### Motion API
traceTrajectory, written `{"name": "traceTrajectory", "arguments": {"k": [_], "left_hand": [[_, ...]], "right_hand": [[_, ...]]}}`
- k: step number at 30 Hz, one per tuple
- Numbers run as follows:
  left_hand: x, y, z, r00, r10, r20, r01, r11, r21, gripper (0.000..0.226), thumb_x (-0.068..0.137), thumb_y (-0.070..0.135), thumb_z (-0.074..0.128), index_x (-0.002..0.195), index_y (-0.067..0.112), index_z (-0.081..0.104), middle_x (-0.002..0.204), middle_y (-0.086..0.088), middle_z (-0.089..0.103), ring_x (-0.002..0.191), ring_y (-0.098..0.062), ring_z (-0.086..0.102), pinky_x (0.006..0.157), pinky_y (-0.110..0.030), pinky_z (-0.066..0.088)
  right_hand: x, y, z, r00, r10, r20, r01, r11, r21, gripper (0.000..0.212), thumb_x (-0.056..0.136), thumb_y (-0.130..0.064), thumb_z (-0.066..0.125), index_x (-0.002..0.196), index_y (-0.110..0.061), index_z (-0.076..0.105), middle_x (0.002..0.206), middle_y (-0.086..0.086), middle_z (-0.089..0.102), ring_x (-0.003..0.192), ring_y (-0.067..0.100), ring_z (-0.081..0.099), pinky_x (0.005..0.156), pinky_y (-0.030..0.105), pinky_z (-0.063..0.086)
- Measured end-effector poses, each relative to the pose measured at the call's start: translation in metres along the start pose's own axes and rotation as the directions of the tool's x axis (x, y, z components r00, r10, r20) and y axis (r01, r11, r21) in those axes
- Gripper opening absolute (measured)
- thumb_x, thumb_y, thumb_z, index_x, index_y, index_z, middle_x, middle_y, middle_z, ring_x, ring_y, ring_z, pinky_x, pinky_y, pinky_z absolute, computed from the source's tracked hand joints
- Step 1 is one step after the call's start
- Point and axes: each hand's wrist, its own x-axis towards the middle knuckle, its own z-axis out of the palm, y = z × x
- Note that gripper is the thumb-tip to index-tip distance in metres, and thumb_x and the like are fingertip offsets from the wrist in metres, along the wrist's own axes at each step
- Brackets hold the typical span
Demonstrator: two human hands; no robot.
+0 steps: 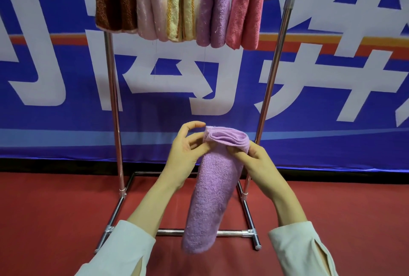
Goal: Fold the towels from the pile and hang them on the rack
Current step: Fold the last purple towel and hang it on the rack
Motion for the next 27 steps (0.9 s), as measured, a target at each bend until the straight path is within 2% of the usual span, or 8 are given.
{"name": "traceTrajectory", "arguments": {"k": [3, 5, 9, 12, 16, 22, 24, 27], "left_hand": [[-0.001, -0.008, -0.006, 0.992, -0.079, 0.098, 0.074, 0.996, 0.054, 0.094, 0.066, 0.001, 0.082, 0.141, 0.025, 0.030, 0.129, 0.003, 0.058, 0.117, -0.008, 0.058, 0.096, -0.026, 0.048], [-0.005, -0.015, -0.008, 0.971, -0.161, 0.178, 0.144, 0.984, 0.100, 0.104, 0.059, 0.005, 0.083, 0.143, 0.028, 0.026, 0.132, 0.003, 0.056, 0.117, -0.008, 0.058, 0.095, -0.027, 0.049], [-0.013, -0.024, -0.009, 0.883, -0.323, 0.339, 0.276, 0.944, 0.181, 0.072, 0.059, 0.002, 0.081, 0.125, 0.012, 0.055, 0.119, -0.007, 0.068, 0.112, -0.019, 0.063, 0.093, -0.028, 0.051], [-0.016, -0.030, -0.008, 0.846, -0.387, 0.368, 0.332, 0.921, 0.205, 0.049, 0.066, -0.008, 0.076, 0.109, 0.014, 0.065, 0.113, -0.006, 0.071, 0.108, -0.018, 0.065, 0.094, -0.029, 0.051], [-0.017, -0.038, -0.006, 0.843, -0.415, 0.342, 0.368, 0.909, 0.196, 0.048, 0.065, 0.004, 0.076, 0.110, 0.017, 0.065, 0.110, -0.002, 0.072, 0.106, -0.015, 0.066, 0.089, -0.025, 0.052], [-0.021, -0.048, -0.014, 0.750, -0.535, 0.388, 0.467, 0.844, 0.262, 0.040, 0.069, 0.008, 0.072, 0.108, 0.014, 0.066, 0.106, 0.003, 0.073, 0.102, -0.012, 0.067, 0.086, -0.021, 0.051], [-0.020, -0.045, -0.020, 0.754, -0.537, 0.377, 0.471, 0.843, 0.258, 0.037, 0.070, 0.011, 0.072, 0.107, 0.013, 0.067, 0.104, 0.001, 0.073, 0.099, -0.012, 0.067, 0.083, -0.020, 0.052], [-0.015, -0.037, -0.029, 0.805, -0.511, 0.302, 0.481, 0.860, 0.172, 0.043, 0.065, 0.022, 0.077, 0.105, 0.009, 0.068, 0.103, -0.007, 0.073, 0.092, -0.016, 0.068, 0.081, -0.025, 0.054]], "right_hand": [[-0.001, -0.003, 0.003, 0.999, -0.040, 0.028, 0.039, 0.999, 0.038, 0.030, 0.098, -0.009, 0.050, 0.122, -0.021, 0.065, 0.124, -0.009, 0.067, 0.122, 0.007, 0.056, 0.101, 0.024, 0.045], [-0.001, -0.005, 0.004, 0.998, -0.047, 0.028, 0.045, 0.996, 0.075, 0.031, 0.098, -0.007, 0.049, 0.118, -0.023, 0.067, 0.123, -0.008, 0.067, 0.121, 0.008, 0.057, 0.101, 0.025, 0.046], [0.000, -0.010, 0.003, 0.999, 0.019, 0.030, -0.024, 0.981, 0.193, 0.025, 0.090, -0.014, 0.056, 0.101, -0.026, 0.075, 0.109, -0.003, 0.072, 0.109, 0.013, 0.064, 0.092, 0.027, 0.051], [0.003, -0.011, 0.002, 0.994, 0.110, 0.018, -0.110, 0.944, 0.310, 0.024, 0.091, -0.008, 0.053, 0.097, -0.019, 0.074, 0.097, 0.002, 0.074, 0.094, 0.016, 0.068, 0.080, 0.027, 0.055], [0.010, -0.011, 0.005, 0.987, 0.162, -0.015, -0.147, 0.923, 0.355, 0.023, 0.094, -0.008, 0.050, 0.104, -0.015, 0.069, 0.101, 0.006, 0.073, 0.096, 0.018, 0.068, 0.080, 0.029, 0.054], [0.021, -0.010, -0.003, 0.945, 0.254, -0.209, -0.090, 0.812, 0.577, 0.022, 0.095, -0.009, 0.051, 0.112, -0.008, 0.066, 0.107, 0.010, 0.072, 0.102, 0.018, 0.067, 0.089, 0.031, 0.052], [0.022, -0.007, -0.008, 0.912, 0.322, -0.254, -0.091, 0.762, 0.641, 0.023, 0.096, -0.012, 0.052, 0.115, -0.006, 0.064, 0.110, 0.013, 0.071, 0.103, 0.020, 0.067, 0.085, 0.033, 0.053], [0.022, 0.002, -0.017, 0.833, 0.451, -0.320, -0.081, 0.672, 0.736, 0.022, 0.099, -0.016, 0.049, 0.111, -0.001, 0.061, 0.115, 0.016, 0.068, 0.102, 0.024, 0.066, 0.077, 0.034, 0.053]]}}
